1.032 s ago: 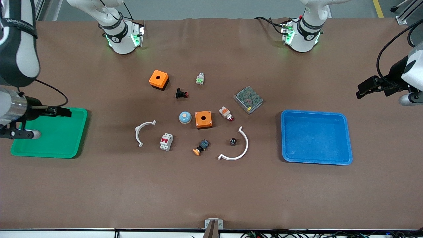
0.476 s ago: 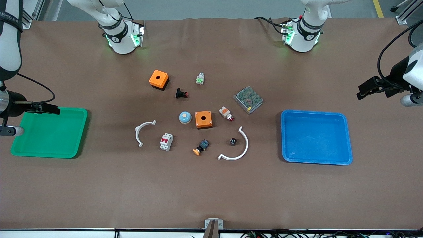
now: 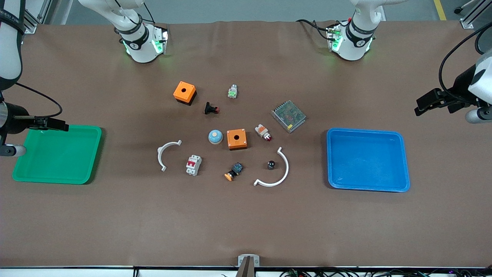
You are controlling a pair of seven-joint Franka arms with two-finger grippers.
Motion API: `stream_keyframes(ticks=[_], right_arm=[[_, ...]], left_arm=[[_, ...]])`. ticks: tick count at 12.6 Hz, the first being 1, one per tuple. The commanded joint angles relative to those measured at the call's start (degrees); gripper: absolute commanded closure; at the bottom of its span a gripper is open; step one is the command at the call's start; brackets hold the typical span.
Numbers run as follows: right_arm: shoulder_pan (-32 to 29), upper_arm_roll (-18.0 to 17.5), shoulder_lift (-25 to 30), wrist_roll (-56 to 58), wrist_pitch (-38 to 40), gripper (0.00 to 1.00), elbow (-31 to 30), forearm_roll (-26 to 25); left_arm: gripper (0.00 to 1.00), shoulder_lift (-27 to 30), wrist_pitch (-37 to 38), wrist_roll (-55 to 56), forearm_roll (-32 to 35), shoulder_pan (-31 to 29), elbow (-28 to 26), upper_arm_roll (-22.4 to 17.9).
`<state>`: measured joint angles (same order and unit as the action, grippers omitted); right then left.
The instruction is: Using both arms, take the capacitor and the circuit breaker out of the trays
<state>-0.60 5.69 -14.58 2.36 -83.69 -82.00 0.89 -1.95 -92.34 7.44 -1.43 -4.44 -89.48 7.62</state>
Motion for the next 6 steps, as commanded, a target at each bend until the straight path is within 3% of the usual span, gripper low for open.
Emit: stream_keyframes(ticks=[1,6], right_arm=[[-0.72,-0.59,5.68,-0.16,0.72,0.0,-3.23,-0.1],[-0.46,-0.68,14.22,0.1,0.28,0.0,-7.74,-0.18]], left_arm=[[0.0,0.36,0.06,-0.15,0.12,5.4,0.27,-5.67],[0.0,0.54,0.06,-0.24,0.12,5.67,0.44,-5.6]])
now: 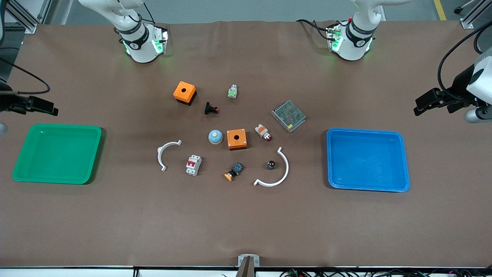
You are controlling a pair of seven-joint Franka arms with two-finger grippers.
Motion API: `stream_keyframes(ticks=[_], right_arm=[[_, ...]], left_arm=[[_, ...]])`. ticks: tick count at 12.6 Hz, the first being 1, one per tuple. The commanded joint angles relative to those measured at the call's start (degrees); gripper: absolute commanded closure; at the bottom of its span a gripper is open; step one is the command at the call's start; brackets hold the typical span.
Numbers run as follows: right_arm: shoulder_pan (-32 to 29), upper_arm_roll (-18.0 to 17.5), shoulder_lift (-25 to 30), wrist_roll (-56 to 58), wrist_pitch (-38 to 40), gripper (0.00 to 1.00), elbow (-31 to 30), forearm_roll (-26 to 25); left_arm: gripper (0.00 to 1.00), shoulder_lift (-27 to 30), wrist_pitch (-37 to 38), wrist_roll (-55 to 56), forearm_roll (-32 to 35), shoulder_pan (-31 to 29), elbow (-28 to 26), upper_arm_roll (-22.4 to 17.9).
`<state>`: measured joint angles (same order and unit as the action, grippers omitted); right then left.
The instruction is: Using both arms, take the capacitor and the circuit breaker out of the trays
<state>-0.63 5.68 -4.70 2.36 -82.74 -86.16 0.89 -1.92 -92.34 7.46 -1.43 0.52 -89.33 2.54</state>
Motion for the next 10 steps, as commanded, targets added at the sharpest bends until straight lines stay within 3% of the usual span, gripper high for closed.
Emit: stream_keyframes(ticks=[1,7,10], right_arm=[[-0.43,-0.67,5.22,0.28,-0.41,0.0,-3.92,-0.18],[-0.69,-0.58,7.42,0.37,-1.89,0.0,-4.36,-0.18],[-0.6,-0.58,9.88,0.46,-5.67,0.0,-7.87,-0.18]], left_arm=[[0.0,0.52,0.06,-0.25,0.11,0.71,0.56,-0.52],[0.0,0.34,-0.21,-0.52,-0.06,0.62,2.32,-0.52],[0.0,0.25,-0.21,-0.17,0.03,0.71,2.32,-0.52]])
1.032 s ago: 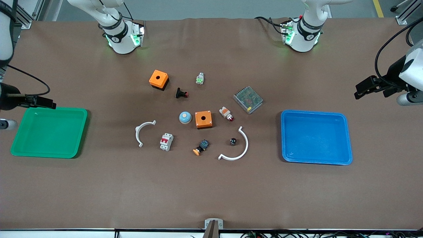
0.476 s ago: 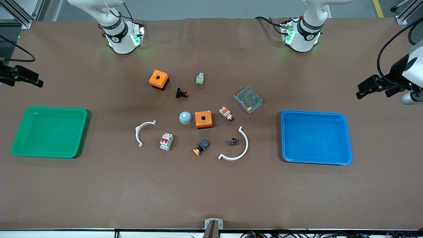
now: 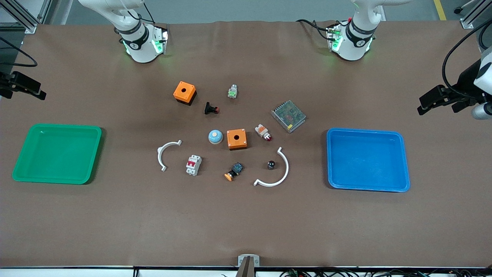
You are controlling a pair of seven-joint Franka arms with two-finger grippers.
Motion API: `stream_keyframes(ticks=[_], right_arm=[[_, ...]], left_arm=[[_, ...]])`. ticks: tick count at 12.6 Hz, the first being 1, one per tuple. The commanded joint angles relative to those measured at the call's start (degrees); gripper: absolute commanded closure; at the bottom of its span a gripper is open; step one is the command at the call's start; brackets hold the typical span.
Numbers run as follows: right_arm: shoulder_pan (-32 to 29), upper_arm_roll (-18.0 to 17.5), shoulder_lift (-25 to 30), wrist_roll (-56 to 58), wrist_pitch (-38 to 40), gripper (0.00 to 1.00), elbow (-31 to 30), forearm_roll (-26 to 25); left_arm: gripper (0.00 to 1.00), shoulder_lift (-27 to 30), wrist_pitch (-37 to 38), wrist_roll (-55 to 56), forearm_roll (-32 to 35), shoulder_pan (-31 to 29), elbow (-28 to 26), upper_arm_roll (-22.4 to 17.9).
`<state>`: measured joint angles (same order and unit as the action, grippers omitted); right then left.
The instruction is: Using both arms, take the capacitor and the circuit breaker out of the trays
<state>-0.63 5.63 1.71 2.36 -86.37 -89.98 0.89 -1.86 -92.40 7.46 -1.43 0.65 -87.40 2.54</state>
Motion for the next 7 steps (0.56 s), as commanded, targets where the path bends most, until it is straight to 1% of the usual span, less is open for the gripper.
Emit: stream_keyframes(ticks=[1,7], right_arm=[[-0.69,-0.53,3.48,0.45,-2.22,0.0,-4.24,-0.18],[-0.69,-0.53,3.91,0.36,-2.04,0.0,-4.33,-0.18]], left_arm=[[0.0,0.19,-0.15,-0.16,0.03,0.59,0.39,-0.52],[0.0,0.19,-0.33,-0.16,-0.06,0.32,0.39,-0.52]])
